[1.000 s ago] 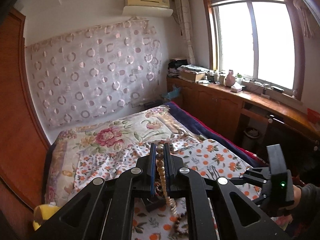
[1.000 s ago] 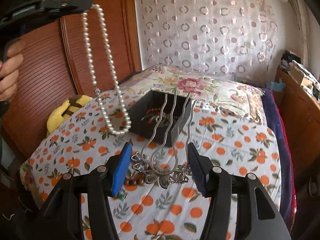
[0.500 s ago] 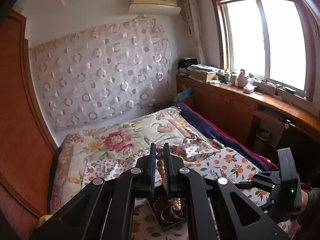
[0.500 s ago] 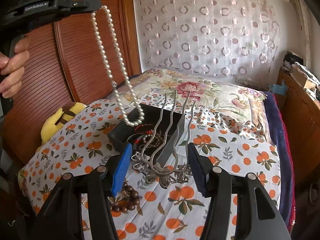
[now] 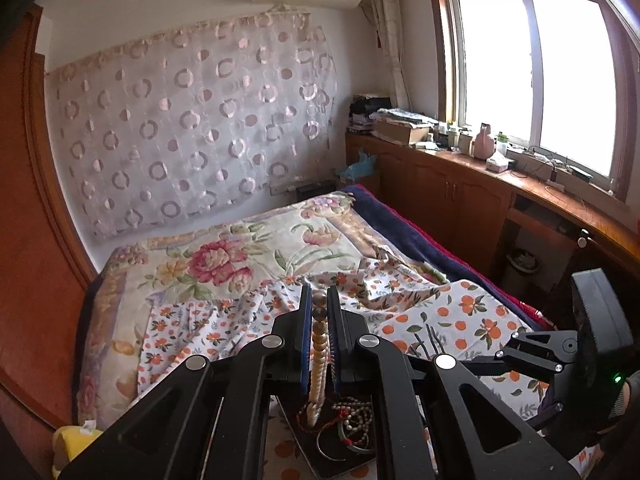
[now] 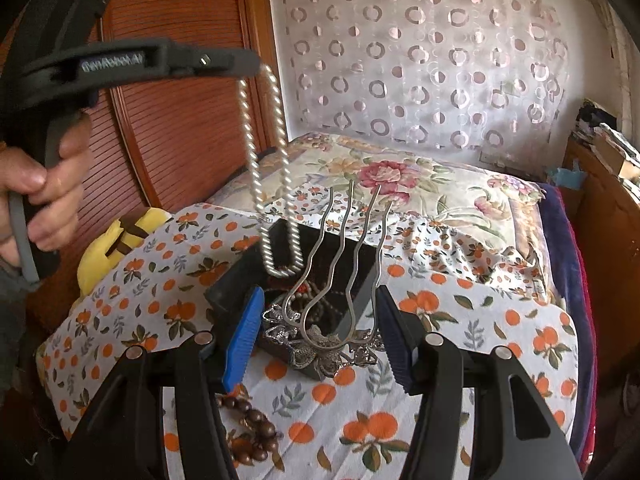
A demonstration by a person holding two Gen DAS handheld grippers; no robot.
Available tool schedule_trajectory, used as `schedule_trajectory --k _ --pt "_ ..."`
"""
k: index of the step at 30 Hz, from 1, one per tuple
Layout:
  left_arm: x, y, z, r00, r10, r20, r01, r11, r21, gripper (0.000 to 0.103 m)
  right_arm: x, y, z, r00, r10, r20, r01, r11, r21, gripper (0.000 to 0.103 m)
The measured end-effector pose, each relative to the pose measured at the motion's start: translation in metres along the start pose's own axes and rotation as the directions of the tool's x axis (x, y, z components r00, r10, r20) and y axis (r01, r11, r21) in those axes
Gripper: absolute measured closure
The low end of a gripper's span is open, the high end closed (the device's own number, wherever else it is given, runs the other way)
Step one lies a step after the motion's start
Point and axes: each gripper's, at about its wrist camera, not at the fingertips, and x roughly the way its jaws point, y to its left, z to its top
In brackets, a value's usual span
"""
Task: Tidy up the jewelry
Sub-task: 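Lower the pearl necklace into the box with the left gripper while the right drops the hairpin in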
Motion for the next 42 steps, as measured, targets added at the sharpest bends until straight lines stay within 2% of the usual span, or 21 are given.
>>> schedule_trajectory --k 7,8,9,11,13,15,18,20,28,33,42 --pt "0.037 0.008 -0.041 0.993 -0.023 -0.118 0.022 1.000 -0.009 0.095 0.019 0.002 0.000 1.000 0.007 -0.025 -0.007 1.000 -0.008 0.044" --pt "0.040 0.009 -0.045 0.992 -0.018 -0.129 0.017 1.000 -0.006 0.089 0.022 0.002 0.000 1.000 0.005 -0.029 -0.005 1.000 -0.009 0.044" --pt "0.041 0.010 -0.049 0.991 -0.013 -0.134 0.012 1.000 -0.004 0.077 0.026 0.003 0.001 0.999 0.003 -0.035 -0.004 1.000 -0.011 0.044" --pt "0.039 0.014 -0.060 0.992 0.005 -0.124 -0.006 1.000 -0.010 0.065 0.032 0.003 0.002 0.999 0.002 -0.042 -0.003 1.000 -0.015 0.044" --pt "0.036 0.020 -0.069 0.992 0.012 -0.125 -0.015 1.000 -0.024 0.061 0.037 0.005 0.003 0.999 -0.004 -0.046 0.003 1.000 -0.027 0.044" --pt "0.031 0.028 -0.080 0.992 0.034 -0.121 -0.039 0.999 -0.038 0.049 0.042 0.009 0.005 0.999 0.000 -0.052 -0.002 0.999 -0.037 0.044" --pt "0.023 0.043 -0.094 0.991 0.075 -0.111 -0.082 0.995 -0.059 0.036 0.052 0.013 0.008 0.998 0.003 -0.061 -0.006 0.999 -0.048 0.044" --pt "0.016 0.054 -0.108 0.991 0.079 -0.111 -0.089 0.991 -0.095 0.028 0.058 0.016 0.009 0.998 0.006 -0.066 -0.009 0.999 -0.053 0.044" --pt "0.002 0.078 -0.135 0.985 0.119 -0.125 -0.136 0.982 -0.133 0.027 0.085 0.025 0.012 0.995 -0.001 -0.102 -0.005 0.998 -0.064 0.044" --pt "-0.005 0.084 -0.141 0.987 0.114 -0.115 -0.132 0.978 -0.163 0.025 0.097 0.026 0.011 0.992 -0.012 -0.127 0.003 0.998 -0.070 0.044" --pt "-0.007 0.077 -0.141 0.983 0.128 -0.128 -0.145 0.980 -0.135 0.025 0.105 0.028 0.010 0.990 -0.045 -0.136 0.033 0.996 -0.086 0.043"
